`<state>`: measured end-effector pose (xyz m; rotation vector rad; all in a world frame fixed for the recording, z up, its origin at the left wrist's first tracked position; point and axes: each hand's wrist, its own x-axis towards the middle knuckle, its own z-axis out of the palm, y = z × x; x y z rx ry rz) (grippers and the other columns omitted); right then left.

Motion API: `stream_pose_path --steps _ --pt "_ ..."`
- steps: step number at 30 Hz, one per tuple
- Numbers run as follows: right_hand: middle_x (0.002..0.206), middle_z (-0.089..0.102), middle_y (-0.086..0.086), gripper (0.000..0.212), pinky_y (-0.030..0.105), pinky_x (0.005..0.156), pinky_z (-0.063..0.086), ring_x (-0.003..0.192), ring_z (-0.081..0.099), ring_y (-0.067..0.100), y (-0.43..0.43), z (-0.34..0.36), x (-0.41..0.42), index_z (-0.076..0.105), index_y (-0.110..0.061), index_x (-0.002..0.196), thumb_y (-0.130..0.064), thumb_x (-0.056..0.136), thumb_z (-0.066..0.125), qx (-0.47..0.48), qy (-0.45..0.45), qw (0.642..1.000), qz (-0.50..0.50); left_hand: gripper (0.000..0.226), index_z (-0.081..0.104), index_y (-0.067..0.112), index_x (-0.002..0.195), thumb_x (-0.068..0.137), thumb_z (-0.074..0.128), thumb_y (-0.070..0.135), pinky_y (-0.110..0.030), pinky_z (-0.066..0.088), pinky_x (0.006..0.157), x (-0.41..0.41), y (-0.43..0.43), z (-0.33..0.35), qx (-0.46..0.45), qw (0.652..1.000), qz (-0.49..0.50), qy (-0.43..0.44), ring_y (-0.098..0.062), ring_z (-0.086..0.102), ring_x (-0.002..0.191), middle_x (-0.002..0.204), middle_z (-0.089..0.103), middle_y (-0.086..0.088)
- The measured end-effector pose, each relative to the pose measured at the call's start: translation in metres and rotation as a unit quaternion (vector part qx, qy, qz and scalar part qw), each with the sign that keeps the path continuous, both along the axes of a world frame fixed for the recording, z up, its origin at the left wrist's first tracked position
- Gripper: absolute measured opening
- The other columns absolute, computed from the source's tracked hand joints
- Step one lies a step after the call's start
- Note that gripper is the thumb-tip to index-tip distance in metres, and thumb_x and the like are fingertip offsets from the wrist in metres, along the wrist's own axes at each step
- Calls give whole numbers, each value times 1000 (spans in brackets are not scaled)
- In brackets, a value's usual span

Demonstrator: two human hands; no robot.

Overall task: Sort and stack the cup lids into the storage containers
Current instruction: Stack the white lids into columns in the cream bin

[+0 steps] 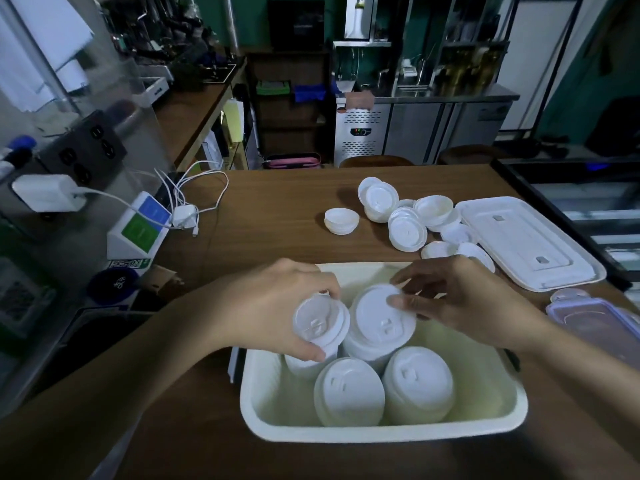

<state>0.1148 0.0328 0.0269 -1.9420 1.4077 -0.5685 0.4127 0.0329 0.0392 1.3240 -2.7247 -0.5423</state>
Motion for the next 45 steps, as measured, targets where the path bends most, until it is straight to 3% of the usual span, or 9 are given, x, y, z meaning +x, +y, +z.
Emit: stream_pose_path --steps 4,9,12,15,19,27,37,42,45 --pt "90 75 -14 31 9 73 49 84 67 -8 3 -10 7 75 -27 113 -42 87 80 -54 75 996 -5 65 58 47 128 70 81 66 -35 53 89 -1 -2 -9 -15 999 -1 -43 -2 54 109 119 53 24" --pt "92 74 -14 23 32 77 57 82 69 3 1 -23 17 75 -26 109 -42 92 73 -131 145 981 17 69 54 48 130 69 78 73 -32 52 88 0 -3 -13 -44 994 15 -97 -3 56 106 119 53 23" --pt "98 74 -14 27 31 77 56 84 68 5 6 -19 20 73 -29 111 -49 94 63 -159 177 970 45 74 53 49 133 69 77 76 -29 49 92 3 -3 -15 -28 995 28 -94 -1 51 112 123 53 25" --pt "124 62 -21 49 16 85 45 107 59 1 15 -8 20 62 -35 131 -59 89 68 -118 209 966 95 71 53 51 129 68 75 78 -31 50 94 6 -3 -13 6 997 51 -58 2 48 112 118 54 29" --pt "154 34 -23 77 27 109 41 137 42 4 15 -8 30 40 -38 152 -66 86 67 -58 285 948 127 66 53 54 129 71 79 71 -34 52 92 4 -8 -12 52 995 71 -56 3 46 109 112 56 27" --pt "151 42 -26 83 24 106 41 134 47 6 3 -3 32 44 -39 151 -60 79 79 -33 276 954 107 70 60 42 138 76 82 64 -27 47 91 -5 -12 -18 43 993 61 -88 3 39 106 102 48 31" --pt "147 48 -28 81 16 90 33 131 47 0 -6 -6 37 51 -38 147 -60 76 82 -11 279 953 118 64 59 38 135 79 85 53 -36 50 97 -15 -8 -21 67 990 70 -106 -2 39 109 120 51 19" --pt "146 43 -32 86 26 100 42 130 47 -1 -2 -4 33 47 -41 146 -76 72 72 -53 288 948 122 65 56 42 137 79 79 62 -36 51 99 -9 -11 -12 65 990 52 -110 -2 41 123 125 47 23" --pt "141 46 -33 82 21 93 40 123 50 -4 -1 6 26 47 -43 145 -80 74 68 -70 275 951 120 73 55 45 137 74 76 73 -34 53 96 -8 -22 0 60 994 43 -79 3 51 115 124 52 24"
